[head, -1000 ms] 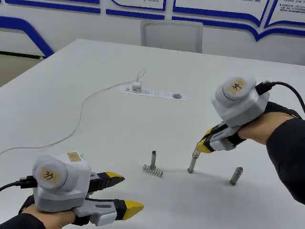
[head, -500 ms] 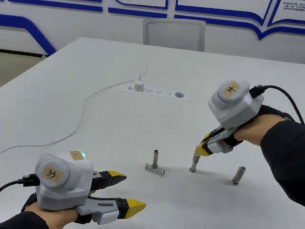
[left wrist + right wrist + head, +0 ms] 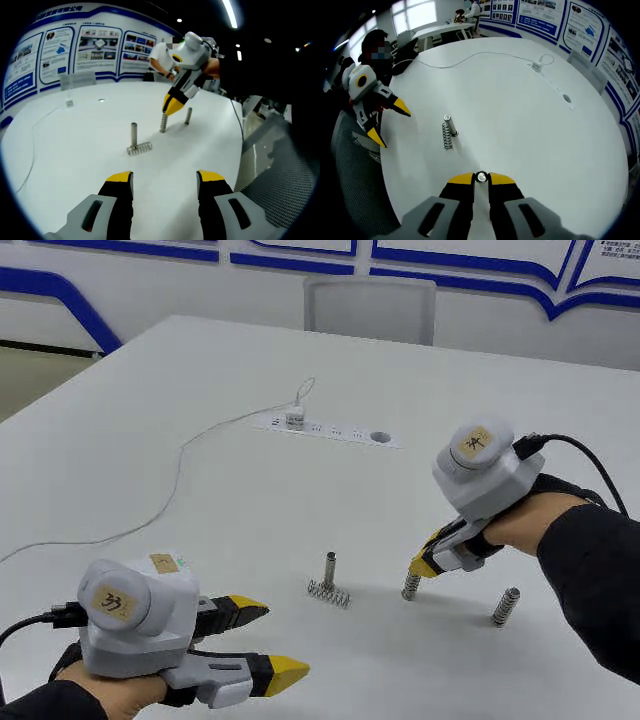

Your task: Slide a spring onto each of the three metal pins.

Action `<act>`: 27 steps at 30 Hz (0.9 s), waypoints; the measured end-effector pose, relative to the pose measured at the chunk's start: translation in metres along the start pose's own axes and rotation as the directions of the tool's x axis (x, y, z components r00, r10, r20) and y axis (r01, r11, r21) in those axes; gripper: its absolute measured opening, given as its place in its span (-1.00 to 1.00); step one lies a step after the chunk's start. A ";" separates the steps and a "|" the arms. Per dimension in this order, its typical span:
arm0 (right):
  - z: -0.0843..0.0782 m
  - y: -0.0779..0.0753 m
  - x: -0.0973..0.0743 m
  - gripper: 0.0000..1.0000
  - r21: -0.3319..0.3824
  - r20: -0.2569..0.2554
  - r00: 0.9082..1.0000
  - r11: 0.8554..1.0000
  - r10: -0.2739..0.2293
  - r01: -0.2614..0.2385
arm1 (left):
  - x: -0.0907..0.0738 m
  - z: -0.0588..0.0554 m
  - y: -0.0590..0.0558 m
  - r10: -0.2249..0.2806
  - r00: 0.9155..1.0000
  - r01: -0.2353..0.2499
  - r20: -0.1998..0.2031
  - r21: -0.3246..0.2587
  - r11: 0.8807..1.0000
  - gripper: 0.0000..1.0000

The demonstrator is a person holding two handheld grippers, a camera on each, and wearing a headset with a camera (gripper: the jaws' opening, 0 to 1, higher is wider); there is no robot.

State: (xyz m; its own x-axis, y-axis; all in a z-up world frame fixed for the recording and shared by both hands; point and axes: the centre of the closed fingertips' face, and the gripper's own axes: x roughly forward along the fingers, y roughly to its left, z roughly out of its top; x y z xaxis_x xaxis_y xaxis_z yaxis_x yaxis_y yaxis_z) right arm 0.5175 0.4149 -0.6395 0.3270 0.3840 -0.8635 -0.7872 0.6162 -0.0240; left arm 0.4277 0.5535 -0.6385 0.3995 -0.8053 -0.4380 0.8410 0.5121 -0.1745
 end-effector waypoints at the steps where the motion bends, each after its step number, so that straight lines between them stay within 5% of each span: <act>1: 0.000 0.000 0.001 -0.76 0.001 -0.001 1.000 1.000 0.001 -0.001 | 0.000 0.000 0.000 0.001 1.000 -0.001 0.000 0.000 1.000 0.04; 27: -0.024 0.003 -0.003 -0.73 0.013 -0.004 1.000 1.000 -0.018 0.018 | 0.000 -0.001 -0.001 -0.003 1.000 0.003 -0.004 0.004 1.000 0.04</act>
State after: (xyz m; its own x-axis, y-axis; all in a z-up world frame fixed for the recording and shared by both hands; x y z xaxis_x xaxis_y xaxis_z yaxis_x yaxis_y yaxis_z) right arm 0.5019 0.3989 -0.6491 0.3387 0.3702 -0.8650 -0.7741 0.6322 -0.0326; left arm 0.4270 0.5532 -0.6391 0.3952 -0.8060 -0.4407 0.8440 0.5080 -0.1722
